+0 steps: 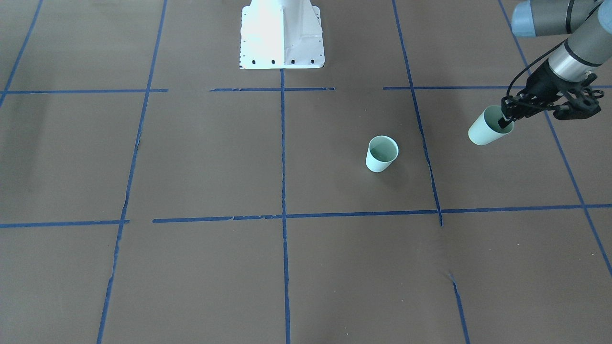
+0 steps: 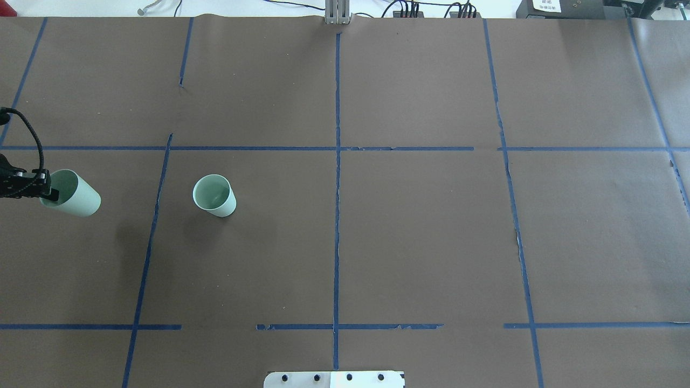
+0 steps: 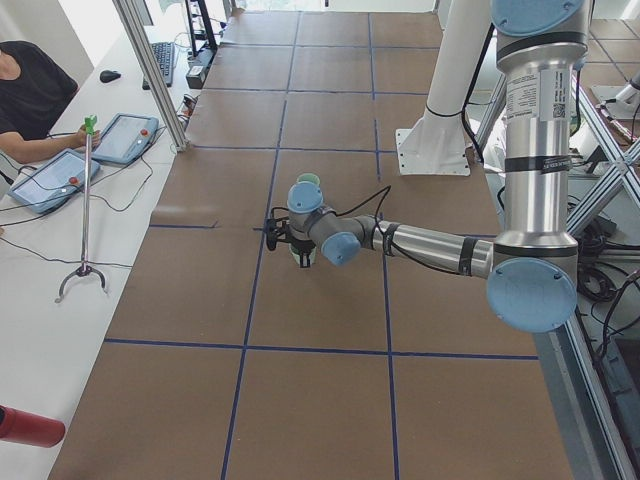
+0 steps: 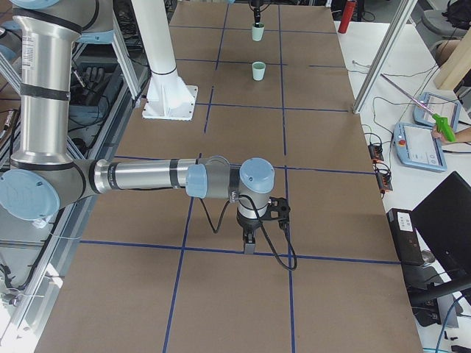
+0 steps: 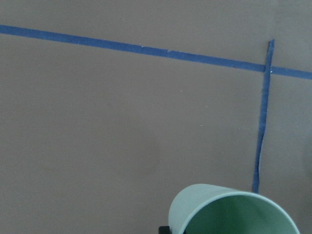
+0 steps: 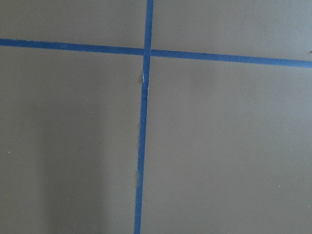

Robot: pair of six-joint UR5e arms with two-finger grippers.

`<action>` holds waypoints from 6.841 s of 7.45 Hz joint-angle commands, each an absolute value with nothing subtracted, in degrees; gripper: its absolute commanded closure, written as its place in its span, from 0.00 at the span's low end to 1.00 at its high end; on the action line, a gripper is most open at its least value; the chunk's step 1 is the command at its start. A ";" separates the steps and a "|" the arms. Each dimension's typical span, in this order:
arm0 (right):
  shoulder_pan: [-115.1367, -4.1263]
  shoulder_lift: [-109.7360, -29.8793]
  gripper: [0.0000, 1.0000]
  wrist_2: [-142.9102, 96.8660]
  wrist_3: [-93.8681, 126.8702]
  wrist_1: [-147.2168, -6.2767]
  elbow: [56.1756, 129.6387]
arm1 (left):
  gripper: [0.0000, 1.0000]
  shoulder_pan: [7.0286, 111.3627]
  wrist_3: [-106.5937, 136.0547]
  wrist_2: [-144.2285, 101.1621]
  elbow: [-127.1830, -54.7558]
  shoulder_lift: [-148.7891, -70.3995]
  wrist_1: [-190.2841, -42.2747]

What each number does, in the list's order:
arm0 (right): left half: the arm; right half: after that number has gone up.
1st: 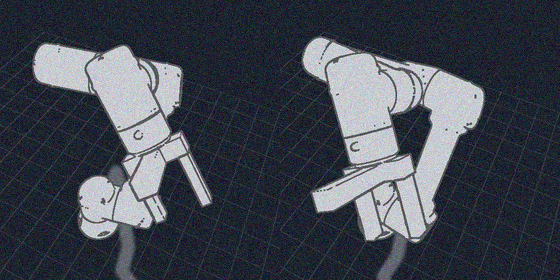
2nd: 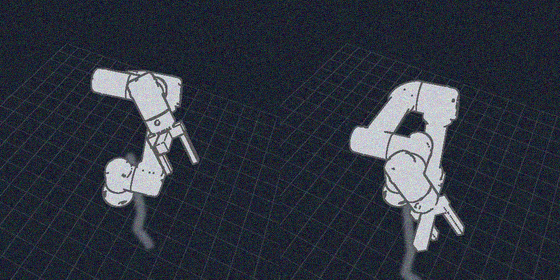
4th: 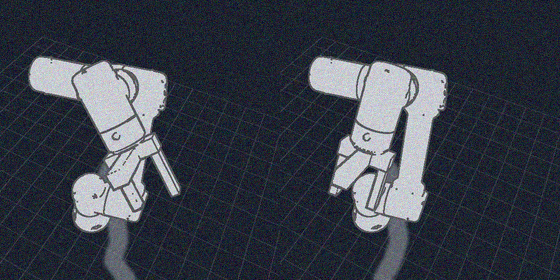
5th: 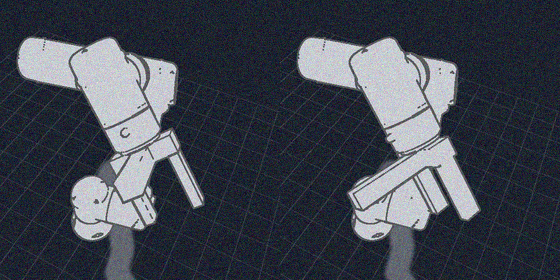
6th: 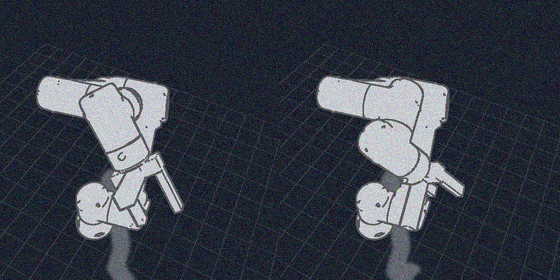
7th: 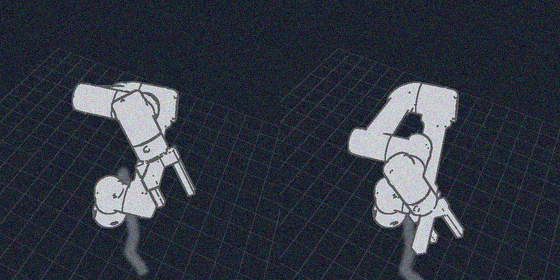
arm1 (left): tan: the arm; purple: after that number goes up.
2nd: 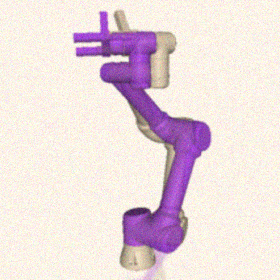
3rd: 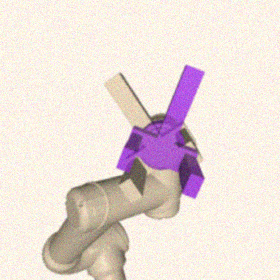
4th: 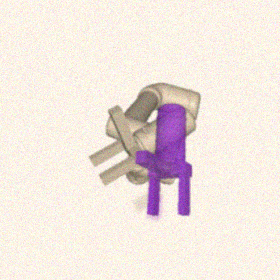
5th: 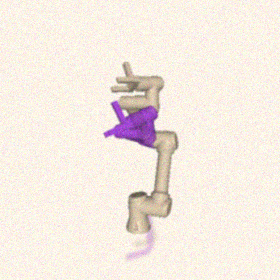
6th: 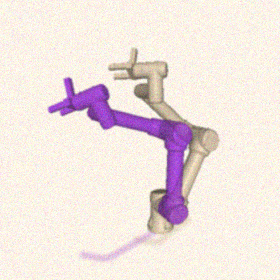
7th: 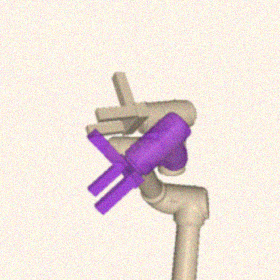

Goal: Stack cups

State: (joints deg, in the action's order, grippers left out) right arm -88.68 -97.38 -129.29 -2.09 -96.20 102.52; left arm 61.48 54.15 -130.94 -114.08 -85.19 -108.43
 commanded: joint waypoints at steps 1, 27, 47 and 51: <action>-88.68 -97.38 0.00 -129.29 -2.11 -96.15 102.48 | 1.00 64.25 55.10 -131.48 -121.88 -92.67 -89.75; -88.68 -97.38 0.00 -129.29 -2.11 -96.15 102.48 | 0.00 59.98 45.98 -122.17 -112.15 -109.51 -84.93; -88.68 -97.38 0.00 -129.29 -2.11 -96.15 102.48 | 0.00 90.26 -1.41 -135.26 -90.53 -89.56 -88.95; -88.68 -97.38 0.00 -129.29 -2.11 -96.15 102.48 | 0.00 90.35 -1.41 -135.18 -90.79 -89.56 -88.95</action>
